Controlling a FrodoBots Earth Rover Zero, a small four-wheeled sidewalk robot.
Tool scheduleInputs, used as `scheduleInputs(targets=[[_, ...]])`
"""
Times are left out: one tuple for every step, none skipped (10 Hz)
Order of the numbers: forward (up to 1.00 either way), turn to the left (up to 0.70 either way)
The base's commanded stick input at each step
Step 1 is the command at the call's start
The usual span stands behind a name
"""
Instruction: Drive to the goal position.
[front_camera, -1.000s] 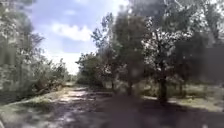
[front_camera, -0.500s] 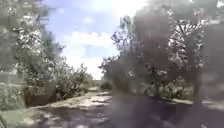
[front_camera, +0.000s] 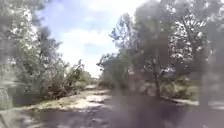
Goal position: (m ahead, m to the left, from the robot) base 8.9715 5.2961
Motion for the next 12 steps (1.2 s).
scheduleInputs(targets=[[0.70,0.00],[0.70,0.00],[0.70,0.00],[0.70,0.00],[0.70,0.00],[0.70,0.00],[0.70,0.00],[0.70,0.00],[0.70,0.00],[0.70,0.01],[0.70,0.30],[0.70,0.35]])
